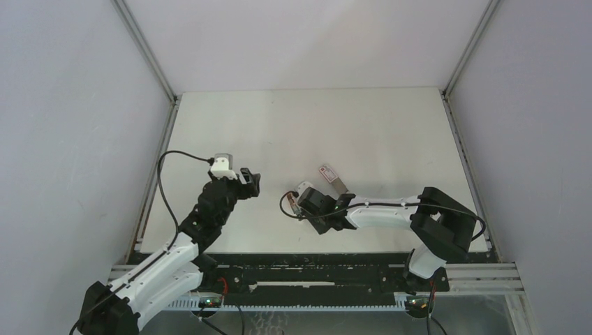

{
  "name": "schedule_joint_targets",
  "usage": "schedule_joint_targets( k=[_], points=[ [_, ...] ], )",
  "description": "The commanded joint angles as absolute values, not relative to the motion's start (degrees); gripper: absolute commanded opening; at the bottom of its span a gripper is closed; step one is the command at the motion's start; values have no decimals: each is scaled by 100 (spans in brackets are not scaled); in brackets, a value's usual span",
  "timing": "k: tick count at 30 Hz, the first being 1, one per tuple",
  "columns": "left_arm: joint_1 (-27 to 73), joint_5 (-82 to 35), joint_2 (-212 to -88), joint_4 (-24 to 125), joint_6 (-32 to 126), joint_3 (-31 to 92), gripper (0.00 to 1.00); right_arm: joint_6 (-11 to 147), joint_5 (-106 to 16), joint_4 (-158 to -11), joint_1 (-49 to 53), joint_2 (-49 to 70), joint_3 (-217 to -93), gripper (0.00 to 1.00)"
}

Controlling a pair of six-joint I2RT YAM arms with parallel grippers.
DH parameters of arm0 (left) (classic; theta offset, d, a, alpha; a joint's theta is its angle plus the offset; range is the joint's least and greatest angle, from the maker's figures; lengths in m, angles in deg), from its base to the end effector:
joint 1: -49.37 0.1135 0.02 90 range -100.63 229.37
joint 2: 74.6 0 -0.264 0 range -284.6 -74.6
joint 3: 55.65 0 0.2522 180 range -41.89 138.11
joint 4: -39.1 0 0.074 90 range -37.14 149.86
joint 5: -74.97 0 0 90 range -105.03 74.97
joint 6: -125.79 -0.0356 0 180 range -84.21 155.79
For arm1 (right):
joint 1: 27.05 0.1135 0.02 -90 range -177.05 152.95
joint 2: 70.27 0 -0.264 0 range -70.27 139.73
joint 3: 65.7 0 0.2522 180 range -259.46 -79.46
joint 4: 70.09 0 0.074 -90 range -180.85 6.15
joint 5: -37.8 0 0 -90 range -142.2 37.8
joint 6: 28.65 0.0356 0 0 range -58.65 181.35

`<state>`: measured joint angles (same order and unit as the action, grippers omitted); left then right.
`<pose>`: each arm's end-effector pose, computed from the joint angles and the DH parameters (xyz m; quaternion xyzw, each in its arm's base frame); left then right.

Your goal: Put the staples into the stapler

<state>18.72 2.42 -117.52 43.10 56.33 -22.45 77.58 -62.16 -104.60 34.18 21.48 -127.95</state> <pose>0.1604 -0.0826 0.2251 -0.0248 0.7826 -0.1561 0.6021 0.1476 0.2559 0.1552 -0.3534 0.9043 0.0742 0.2277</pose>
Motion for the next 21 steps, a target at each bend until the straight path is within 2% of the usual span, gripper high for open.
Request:
schedule_joint_targets(
  k=[1, 4, 12, 21],
  points=[
    [1906, 366, -11604, 4174, 5531, -2342, 79, 7760, -6368, -10449, 3499, 2204, -12978, 13],
    [1905, 417, -11540, 4180, 5539, -2373, 79, 7852, -6378, -10457, 3474, 2046, -12988, 9],
    [1920, 544, -11387, 4145, 5584, -2465, 83, 7922, -6337, -10066, 2945, 1308, -13046, 9],
    [1946, 545, -11366, 4169, 5580, -2477, 83, 7871, -6657, -9089, 2840, 1584, -13018, 9]
  ],
)
